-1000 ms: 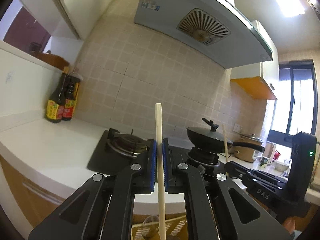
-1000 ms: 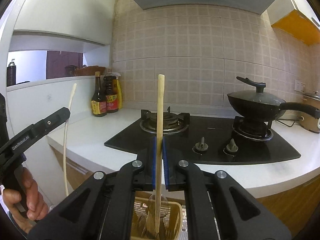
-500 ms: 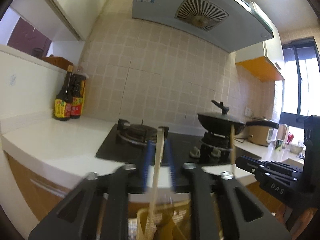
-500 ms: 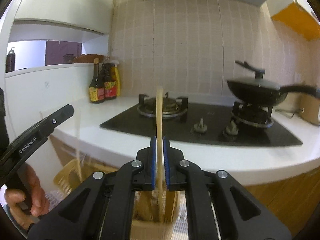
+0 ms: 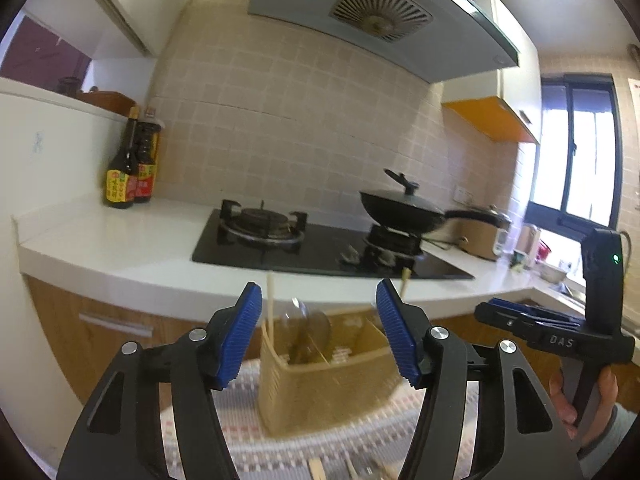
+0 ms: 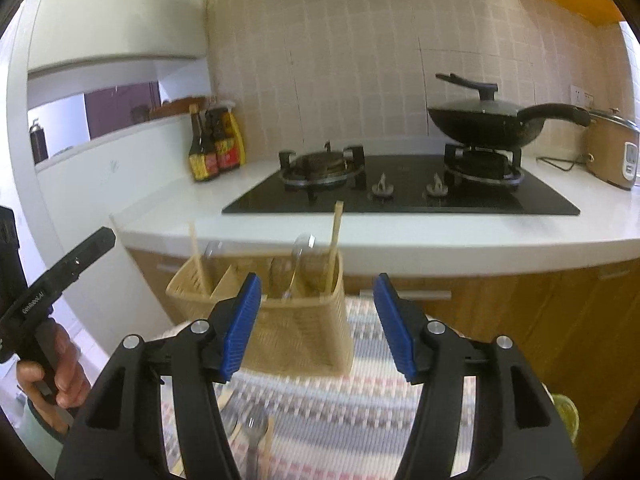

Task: Organize utensils
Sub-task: 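Lower the right gripper onto another wooden chopstick and close it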

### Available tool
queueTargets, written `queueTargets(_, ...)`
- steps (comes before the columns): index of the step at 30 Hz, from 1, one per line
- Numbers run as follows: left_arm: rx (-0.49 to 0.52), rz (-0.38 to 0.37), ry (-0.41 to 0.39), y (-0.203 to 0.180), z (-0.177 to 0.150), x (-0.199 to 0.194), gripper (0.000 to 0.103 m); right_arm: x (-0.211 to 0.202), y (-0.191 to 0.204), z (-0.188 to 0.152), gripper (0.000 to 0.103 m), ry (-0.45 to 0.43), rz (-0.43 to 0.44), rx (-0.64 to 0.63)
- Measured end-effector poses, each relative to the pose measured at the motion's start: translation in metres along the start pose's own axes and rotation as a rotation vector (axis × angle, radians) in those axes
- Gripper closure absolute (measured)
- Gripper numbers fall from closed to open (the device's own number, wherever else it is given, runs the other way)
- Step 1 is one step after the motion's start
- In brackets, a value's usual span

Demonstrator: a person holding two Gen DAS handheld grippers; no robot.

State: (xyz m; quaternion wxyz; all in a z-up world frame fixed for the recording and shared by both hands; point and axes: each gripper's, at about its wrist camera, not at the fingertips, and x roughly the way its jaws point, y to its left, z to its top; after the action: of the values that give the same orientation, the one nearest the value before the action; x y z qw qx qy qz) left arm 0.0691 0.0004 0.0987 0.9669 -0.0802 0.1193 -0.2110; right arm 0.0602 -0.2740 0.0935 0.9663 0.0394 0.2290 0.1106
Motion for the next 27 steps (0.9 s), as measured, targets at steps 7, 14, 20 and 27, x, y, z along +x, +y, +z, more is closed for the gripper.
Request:
queueTargets(7,0.050,-0.003,0.136,-0.018,-0.017,-0.021,0.042,-0.025,0.028,-0.027,0.048,0.157,-0.036,-0.066)
queueTargets(14,0.091,0.045,0.404,-0.019,-0.058,-0.005,0.044,-0.016,0.052,-0.061,0.048,0.338,-0.095,-0.146)
queueTargets(20,0.072,0.039,0.598,-0.005,-0.096,0.013,0.050,0.010,0.049,-0.087,0.049,0.481,-0.059,-0.105)
queueTargets(27,0.095,0.031,0.711,0.001,-0.126,0.030,0.053,0.057,0.030,-0.108,0.068,0.633,-0.010,0.018)
